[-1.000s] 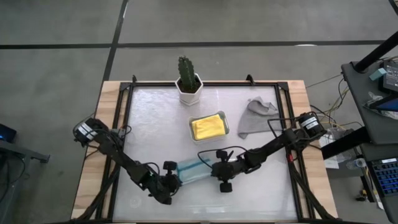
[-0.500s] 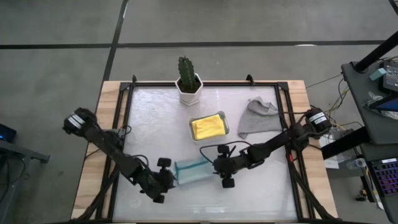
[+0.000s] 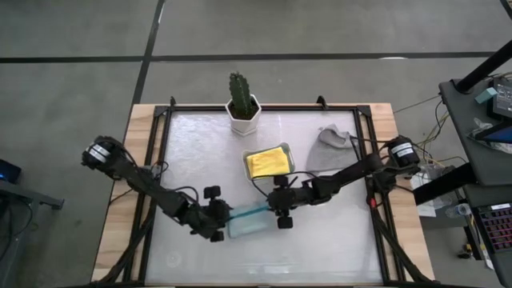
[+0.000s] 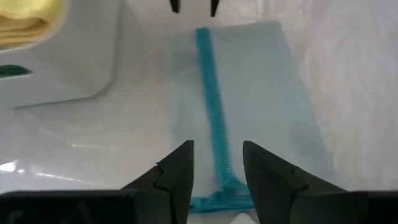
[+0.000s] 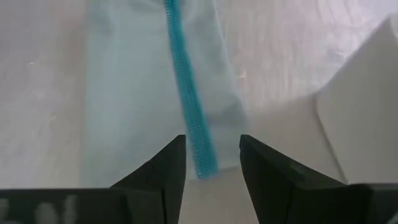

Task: Fold microfiber towels
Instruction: Fold the light blue towel

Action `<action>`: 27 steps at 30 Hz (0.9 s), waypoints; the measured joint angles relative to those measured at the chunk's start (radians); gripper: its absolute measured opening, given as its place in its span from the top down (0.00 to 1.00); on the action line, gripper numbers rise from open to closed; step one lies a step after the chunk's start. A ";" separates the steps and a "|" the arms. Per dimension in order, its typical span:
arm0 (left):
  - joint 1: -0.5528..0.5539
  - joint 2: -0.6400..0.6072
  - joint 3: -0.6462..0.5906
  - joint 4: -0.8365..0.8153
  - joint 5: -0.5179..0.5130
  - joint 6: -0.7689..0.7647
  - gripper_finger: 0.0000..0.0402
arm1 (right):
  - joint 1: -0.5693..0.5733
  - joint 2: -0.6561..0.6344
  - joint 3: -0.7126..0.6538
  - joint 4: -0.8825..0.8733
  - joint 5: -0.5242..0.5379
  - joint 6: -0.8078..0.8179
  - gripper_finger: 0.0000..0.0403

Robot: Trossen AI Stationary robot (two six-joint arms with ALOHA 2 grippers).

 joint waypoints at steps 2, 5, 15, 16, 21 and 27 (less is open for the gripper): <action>0.005 0.018 -0.003 0.027 0.034 -0.001 0.69 | -0.001 0.015 -0.002 0.023 -0.021 0.000 0.65; 0.007 0.054 -0.004 0.064 0.086 -0.004 0.69 | -0.001 0.047 -0.002 0.059 -0.036 0.001 0.65; 0.008 0.096 -0.005 0.045 0.120 -0.052 0.71 | -0.006 0.096 -0.002 0.074 -0.035 0.002 0.74; 0.008 0.096 -0.005 0.035 0.120 -0.053 0.72 | -0.006 0.096 -0.002 0.074 -0.035 0.002 0.76; 0.009 0.101 -0.005 0.009 0.123 -0.054 0.85 | -0.006 0.096 -0.002 0.074 -0.035 -0.008 0.90; 0.009 0.097 -0.005 -0.009 0.123 -0.050 0.98 | -0.006 0.096 0.000 0.074 -0.035 -0.009 0.97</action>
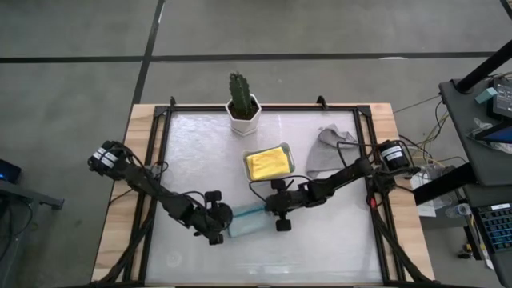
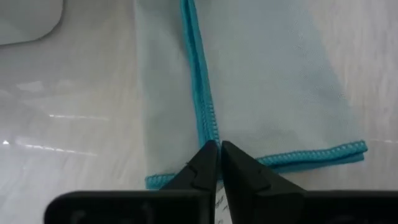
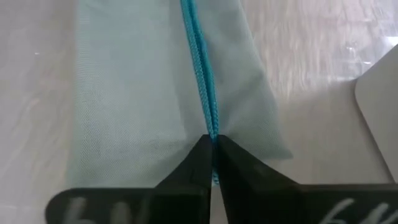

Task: Fold microfiber towels
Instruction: Fold the light blue towel

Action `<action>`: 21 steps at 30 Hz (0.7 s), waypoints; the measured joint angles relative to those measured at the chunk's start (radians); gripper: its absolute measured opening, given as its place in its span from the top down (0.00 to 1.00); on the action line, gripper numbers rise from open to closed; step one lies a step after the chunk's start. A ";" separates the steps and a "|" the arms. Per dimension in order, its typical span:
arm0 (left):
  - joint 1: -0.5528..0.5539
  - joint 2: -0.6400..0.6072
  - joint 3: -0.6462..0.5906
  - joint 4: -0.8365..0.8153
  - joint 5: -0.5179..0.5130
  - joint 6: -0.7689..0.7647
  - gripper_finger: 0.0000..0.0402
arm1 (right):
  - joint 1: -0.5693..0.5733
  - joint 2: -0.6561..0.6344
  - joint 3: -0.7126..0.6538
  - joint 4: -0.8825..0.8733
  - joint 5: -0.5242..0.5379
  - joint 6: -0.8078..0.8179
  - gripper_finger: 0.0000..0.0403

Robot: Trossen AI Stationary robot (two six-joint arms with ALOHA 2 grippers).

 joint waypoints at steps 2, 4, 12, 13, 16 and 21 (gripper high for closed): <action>0.000 -0.015 0.001 -0.023 -0.001 0.000 0.99 | 0.000 -0.002 0.000 0.000 0.000 -0.005 0.98; 0.000 -0.028 0.003 -0.062 -0.009 -0.003 1.00 | 0.000 -0.006 0.000 0.000 0.000 -0.006 0.98; 0.001 -0.038 0.003 -0.109 -0.074 -0.004 1.00 | 0.000 -0.028 0.001 -0.001 0.028 -0.006 0.98; 0.001 -0.034 0.003 -0.116 -0.090 -0.007 1.00 | 0.000 -0.028 0.001 -0.001 0.039 -0.006 0.98; 0.002 -0.024 0.002 -0.123 -0.108 -0.019 1.00 | 0.000 -0.028 -0.002 -0.002 0.065 -0.006 0.98; 0.002 0.006 0.002 -0.116 -0.114 -0.030 1.00 | 0.000 -0.029 -0.005 -0.004 0.088 -0.006 0.98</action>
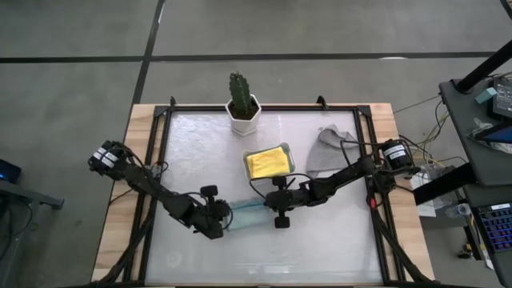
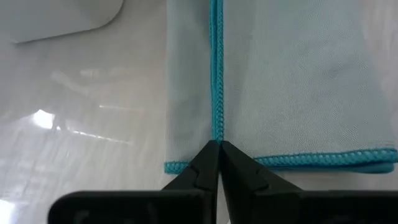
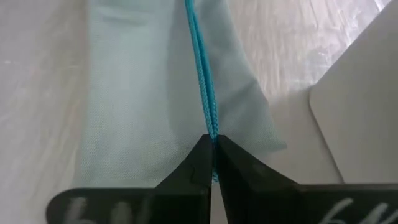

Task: Fold microfiber towels
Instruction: Fold the light blue towel, then put the light blue towel into the bin

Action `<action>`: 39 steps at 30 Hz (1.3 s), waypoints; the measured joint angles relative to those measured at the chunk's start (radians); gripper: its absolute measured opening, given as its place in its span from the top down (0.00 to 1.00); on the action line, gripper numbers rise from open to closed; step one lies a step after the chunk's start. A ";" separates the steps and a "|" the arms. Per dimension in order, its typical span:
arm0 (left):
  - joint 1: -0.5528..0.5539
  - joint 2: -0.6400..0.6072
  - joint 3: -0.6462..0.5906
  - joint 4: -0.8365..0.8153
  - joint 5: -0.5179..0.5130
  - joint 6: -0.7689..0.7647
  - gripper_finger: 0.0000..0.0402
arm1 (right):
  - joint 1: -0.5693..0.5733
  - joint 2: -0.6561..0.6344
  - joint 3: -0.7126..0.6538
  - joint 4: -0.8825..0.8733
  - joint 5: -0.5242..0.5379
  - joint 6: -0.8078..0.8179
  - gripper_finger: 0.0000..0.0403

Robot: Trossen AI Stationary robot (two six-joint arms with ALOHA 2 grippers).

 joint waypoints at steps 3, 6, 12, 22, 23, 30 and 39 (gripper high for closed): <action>0.001 0.022 0.000 0.010 -0.006 -0.001 1.00 | 0.000 0.000 -0.001 -0.001 0.000 0.000 0.98; 0.001 0.037 0.004 0.010 -0.016 -0.007 1.00 | 0.000 0.000 -0.001 -0.003 0.000 0.008 0.96; 0.001 0.038 0.005 0.007 -0.024 -0.025 0.98 | 0.000 0.000 -0.002 -0.044 0.001 0.046 0.86; 0.002 0.001 0.006 -0.070 -0.015 0.006 0.80 | 0.000 -0.028 -0.002 -0.119 0.000 0.055 0.68; 0.002 -0.003 0.006 -0.076 -0.014 0.010 0.79 | 0.000 -0.031 -0.002 -0.125 -0.001 0.055 0.67; 0.002 -0.040 0.005 -0.111 -0.013 0.035 0.75 | 0.007 -0.057 -0.002 -0.157 -0.009 0.118 0.63; 0.002 -0.131 0.005 -0.172 0.037 0.032 0.75 | 0.007 -0.080 -0.002 -0.156 -0.031 0.453 0.61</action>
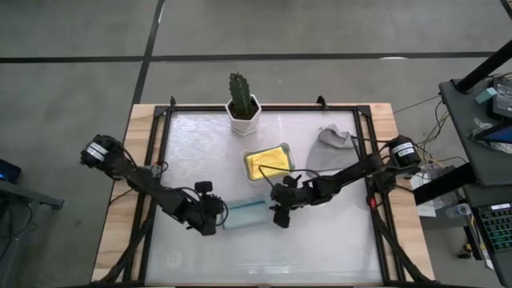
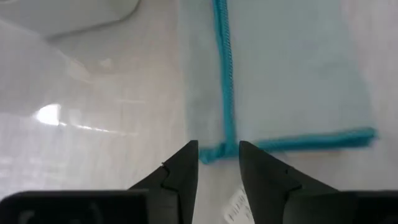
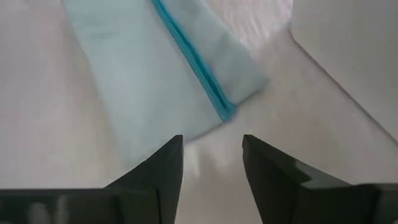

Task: Fold microfiber towels
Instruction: Put the light blue towel into the bin

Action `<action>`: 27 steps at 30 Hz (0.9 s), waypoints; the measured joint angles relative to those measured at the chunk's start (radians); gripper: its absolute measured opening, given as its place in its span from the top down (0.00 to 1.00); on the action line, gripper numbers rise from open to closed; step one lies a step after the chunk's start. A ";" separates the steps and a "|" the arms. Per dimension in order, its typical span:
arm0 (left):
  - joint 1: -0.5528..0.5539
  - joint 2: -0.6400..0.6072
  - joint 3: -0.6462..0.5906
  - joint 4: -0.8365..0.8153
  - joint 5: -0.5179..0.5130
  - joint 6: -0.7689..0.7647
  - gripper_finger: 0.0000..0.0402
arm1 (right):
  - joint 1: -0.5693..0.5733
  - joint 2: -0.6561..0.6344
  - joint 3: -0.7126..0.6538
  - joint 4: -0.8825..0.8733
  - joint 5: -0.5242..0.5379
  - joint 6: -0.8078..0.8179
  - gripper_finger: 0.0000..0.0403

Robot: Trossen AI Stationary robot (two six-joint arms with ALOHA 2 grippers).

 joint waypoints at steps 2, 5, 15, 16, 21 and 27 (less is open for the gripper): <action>0.003 -0.036 0.000 -0.018 0.049 -0.053 0.75 | 0.003 -0.012 0.000 0.001 -0.004 0.052 0.60; 0.003 -0.090 0.000 -0.018 0.095 -0.268 0.74 | 0.013 -0.022 0.000 0.017 -0.004 0.137 0.59; -0.010 -0.122 -0.005 0.063 0.153 -0.856 0.71 | 0.058 -0.016 -0.003 0.062 0.031 0.279 0.58; -0.009 -0.112 -0.005 0.078 0.152 -0.869 0.69 | 0.062 -0.016 -0.004 0.061 0.037 0.286 0.58; 0.006 -0.045 -0.005 0.103 0.169 -0.953 0.52 | 0.076 -0.016 -0.011 0.062 0.082 0.331 0.58; 0.010 0.039 -0.006 0.108 0.173 -1.049 0.37 | 0.079 0.015 -0.020 0.066 0.084 0.392 0.58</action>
